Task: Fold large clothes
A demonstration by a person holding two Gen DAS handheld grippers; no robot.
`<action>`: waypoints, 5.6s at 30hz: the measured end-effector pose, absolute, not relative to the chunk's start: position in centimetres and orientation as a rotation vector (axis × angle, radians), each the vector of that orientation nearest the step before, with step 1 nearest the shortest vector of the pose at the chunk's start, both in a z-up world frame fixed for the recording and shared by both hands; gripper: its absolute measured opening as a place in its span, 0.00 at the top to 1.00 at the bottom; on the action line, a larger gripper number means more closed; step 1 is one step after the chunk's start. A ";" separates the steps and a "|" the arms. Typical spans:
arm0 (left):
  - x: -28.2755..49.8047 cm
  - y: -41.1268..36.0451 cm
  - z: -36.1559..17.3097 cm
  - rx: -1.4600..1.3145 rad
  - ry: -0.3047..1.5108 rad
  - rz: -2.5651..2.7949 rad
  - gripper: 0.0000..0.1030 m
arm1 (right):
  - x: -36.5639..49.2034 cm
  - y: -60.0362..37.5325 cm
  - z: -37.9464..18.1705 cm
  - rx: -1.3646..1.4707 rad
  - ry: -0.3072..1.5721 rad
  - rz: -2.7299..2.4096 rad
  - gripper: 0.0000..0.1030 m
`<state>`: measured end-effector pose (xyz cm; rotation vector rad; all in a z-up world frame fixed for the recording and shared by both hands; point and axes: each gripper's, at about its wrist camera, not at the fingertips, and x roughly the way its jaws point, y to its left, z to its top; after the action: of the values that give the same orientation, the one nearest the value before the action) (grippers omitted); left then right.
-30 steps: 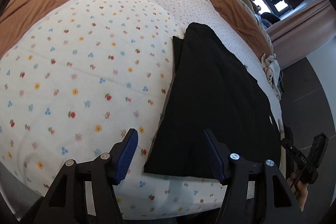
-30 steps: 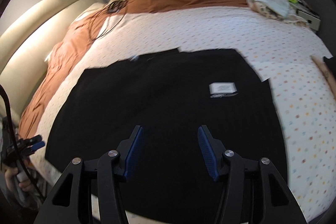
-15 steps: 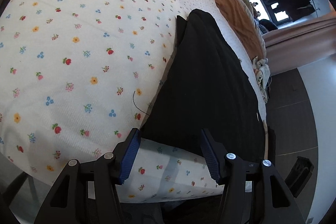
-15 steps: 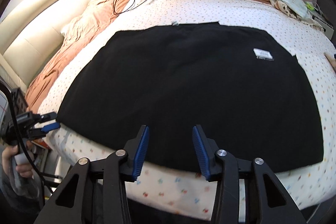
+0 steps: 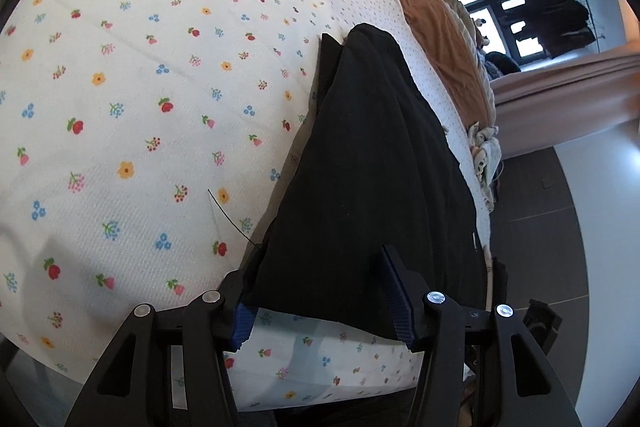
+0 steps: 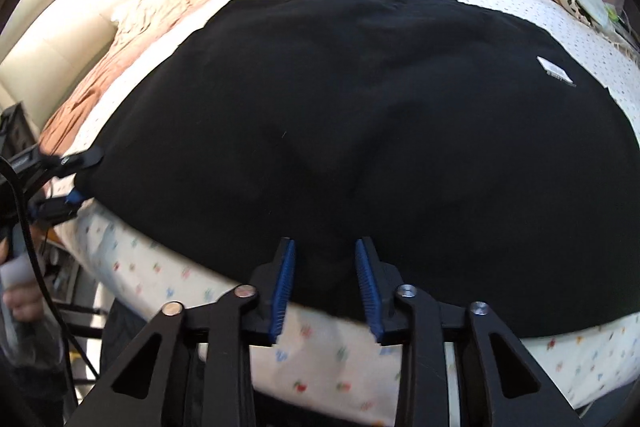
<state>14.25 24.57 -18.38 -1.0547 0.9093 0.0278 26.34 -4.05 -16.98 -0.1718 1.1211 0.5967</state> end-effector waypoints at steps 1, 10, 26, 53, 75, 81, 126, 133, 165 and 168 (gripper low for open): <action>14.4 24.6 -18.5 -1.061 0.905 0.028 0.46 | 26.8 -3.8 -16.9 -0.182 1.122 0.594 0.73; 16.6 24.3 -18.7 -1.063 0.909 0.082 0.62 | 32.8 -2.0 -17.9 -0.200 1.139 0.520 0.76; 15.2 24.0 -19.3 -1.159 0.890 0.152 0.72 | 45.2 0.0 -18.2 -0.056 1.200 0.461 0.76; 16.0 23.2 -13.0 -1.146 0.795 0.040 0.91 | 36.3 -5.3 -17.3 -0.074 1.239 0.587 0.76; 22.5 14.0 -2.9 -0.902 0.771 -0.169 0.91 | 24.7 -12.8 -20.0 0.261 1.297 0.729 0.76; 25.0 9.9 -0.6 -0.814 0.794 -0.227 0.91 | 25.4 -17.0 -18.6 0.346 1.243 0.740 0.76; 30.8 -2.7 -7.5 -0.575 1.046 -0.348 0.39 | 25.3 -37.7 -13.6 0.635 0.934 0.485 0.22; 28.7 1.8 -9.4 -0.616 1.060 -0.216 0.39 | 27.7 -35.0 -13.8 0.587 0.957 0.476 0.39; 29.3 3.3 -15.9 -0.650 1.124 -0.191 0.41 | 29.4 -37.3 -15.5 0.467 1.020 0.408 0.58; 30.5 3.6 -15.8 -0.648 1.119 -0.194 0.41 | 32.0 -35.9 -14.9 0.425 1.020 0.421 0.58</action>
<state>30.52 3.63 -15.80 -0.6484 1.1185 -0.1940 32.01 -35.95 -14.86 0.4245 1.0200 0.4211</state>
